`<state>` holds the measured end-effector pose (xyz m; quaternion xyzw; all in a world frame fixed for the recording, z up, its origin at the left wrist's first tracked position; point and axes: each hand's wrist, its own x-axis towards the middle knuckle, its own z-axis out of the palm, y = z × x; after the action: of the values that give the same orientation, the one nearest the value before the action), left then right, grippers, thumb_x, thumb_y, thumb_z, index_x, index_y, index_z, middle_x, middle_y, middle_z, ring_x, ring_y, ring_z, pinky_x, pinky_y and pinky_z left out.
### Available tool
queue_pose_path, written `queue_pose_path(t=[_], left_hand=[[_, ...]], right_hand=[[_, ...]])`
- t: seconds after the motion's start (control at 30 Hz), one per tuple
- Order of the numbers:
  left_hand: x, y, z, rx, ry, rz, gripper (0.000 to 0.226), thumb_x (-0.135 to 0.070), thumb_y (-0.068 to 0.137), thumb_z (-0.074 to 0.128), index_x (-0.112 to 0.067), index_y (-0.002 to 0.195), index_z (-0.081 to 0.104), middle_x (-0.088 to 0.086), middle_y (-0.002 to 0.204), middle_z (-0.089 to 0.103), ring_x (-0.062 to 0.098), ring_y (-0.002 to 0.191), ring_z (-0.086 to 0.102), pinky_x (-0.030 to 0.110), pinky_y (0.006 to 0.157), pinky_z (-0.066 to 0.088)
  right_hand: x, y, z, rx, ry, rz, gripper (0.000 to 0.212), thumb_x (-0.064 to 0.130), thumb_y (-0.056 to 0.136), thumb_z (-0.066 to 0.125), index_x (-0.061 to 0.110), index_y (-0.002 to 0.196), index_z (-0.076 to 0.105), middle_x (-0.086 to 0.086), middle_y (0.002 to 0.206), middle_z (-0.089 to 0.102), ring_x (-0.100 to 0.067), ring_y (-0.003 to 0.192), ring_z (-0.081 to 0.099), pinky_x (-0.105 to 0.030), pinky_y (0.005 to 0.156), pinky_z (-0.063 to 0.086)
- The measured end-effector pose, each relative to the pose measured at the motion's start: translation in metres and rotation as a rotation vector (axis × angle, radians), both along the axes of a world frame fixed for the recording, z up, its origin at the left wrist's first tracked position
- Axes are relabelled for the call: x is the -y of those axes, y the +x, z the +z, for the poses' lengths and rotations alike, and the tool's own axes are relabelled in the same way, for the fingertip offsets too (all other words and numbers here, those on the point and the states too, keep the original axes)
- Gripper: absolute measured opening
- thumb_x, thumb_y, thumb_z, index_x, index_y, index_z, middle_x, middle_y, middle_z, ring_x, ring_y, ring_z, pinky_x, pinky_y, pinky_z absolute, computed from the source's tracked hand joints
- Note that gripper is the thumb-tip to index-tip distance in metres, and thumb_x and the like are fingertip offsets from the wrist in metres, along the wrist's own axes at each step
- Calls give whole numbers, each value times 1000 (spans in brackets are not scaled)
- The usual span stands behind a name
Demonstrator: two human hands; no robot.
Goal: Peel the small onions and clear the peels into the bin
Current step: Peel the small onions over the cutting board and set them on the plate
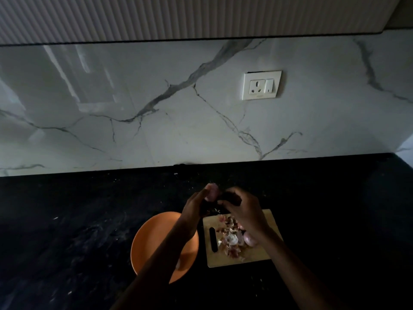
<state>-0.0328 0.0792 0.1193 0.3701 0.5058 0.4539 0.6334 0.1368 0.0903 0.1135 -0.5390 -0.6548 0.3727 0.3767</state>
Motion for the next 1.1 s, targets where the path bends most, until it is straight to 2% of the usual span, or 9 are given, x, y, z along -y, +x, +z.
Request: queue_pose_path(t=[0.07, 0.13, 0.27, 0.33, 0.5, 0.7, 0.87, 1.0, 1.1], left_hand=[[-1, -2, -4, -30, -1, -41, 45, -50, 99, 50, -16, 119, 70, 15, 120, 70, 30, 113, 66, 49, 103, 47], [0, -3, -2, -38, -19, -48, 49, -58, 93, 54, -22, 123, 69, 11, 122, 70, 29, 116, 65, 50, 106, 46], [0, -3, -3, -22, -82, -50, 49, -56, 98, 43, -24, 129, 64, 21, 127, 64, 33, 113, 61, 35, 89, 45], [0, -2, -5, -23, -99, -83, 53, -57, 99, 37, -23, 129, 63, 19, 126, 66, 29, 109, 60, 34, 87, 43], [-3, 1, -10, -20, -114, -110, 55, -61, 93, 44, -23, 126, 65, 14, 121, 70, 21, 100, 63, 32, 81, 43], [-5, 0, -16, 8, -122, -64, 51, -56, 95, 46, -20, 127, 64, 8, 106, 73, 13, 84, 68, 29, 74, 46], [-3, 0, -17, -22, -123, -63, 47, -54, 99, 44, -22, 125, 66, 12, 117, 72, 22, 97, 66, 30, 77, 47], [-3, -3, -16, -54, -155, -65, 42, -53, 98, 48, -26, 124, 67, 12, 120, 71, 32, 109, 65, 31, 75, 48], [-6, -9, -18, -25, -173, -100, 40, -50, 95, 52, -26, 123, 67, 10, 115, 71, 28, 99, 65, 31, 72, 51]], right_hand=[[-2, -1, 2, -53, 38, 4, 27, 26, 86, 78, 26, 111, 69, 14, 101, 72, 4, 94, 67, -14, 79, 54], [-4, 0, 3, -53, 69, 25, 23, 23, 87, 77, 25, 110, 71, 15, 101, 72, 5, 95, 67, -10, 79, 51], [-9, 1, 6, -83, 67, 25, 15, 23, 86, 77, 19, 100, 77, 11, 96, 75, 1, 92, 68, -11, 78, 50], [-10, 1, 6, -98, 69, 17, 11, 23, 87, 76, 18, 97, 77, 11, 93, 75, -1, 90, 69, -13, 77, 52], [-10, 0, 5, -55, 115, 11, 9, 23, 91, 73, 18, 98, 75, 10, 93, 74, 2, 90, 67, -8, 74, 48], [-9, 2, 3, 7, 138, 28, 15, 24, 91, 73, 20, 105, 76, 11, 98, 74, 0, 94, 68, -21, 82, 56], [-8, 1, 5, 16, 167, 5, 10, 21, 90, 74, 19, 99, 77, 10, 91, 75, 1, 87, 69, -17, 76, 54], [-7, 3, 6, 61, 180, 42, 9, 20, 88, 76, 16, 96, 77, 13, 86, 72, 7, 84, 66, -6, 71, 47], [-7, 5, 7, 141, 222, 80, 10, 20, 86, 78, 16, 95, 77, 19, 84, 67, 17, 82, 61, -2, 71, 43]])
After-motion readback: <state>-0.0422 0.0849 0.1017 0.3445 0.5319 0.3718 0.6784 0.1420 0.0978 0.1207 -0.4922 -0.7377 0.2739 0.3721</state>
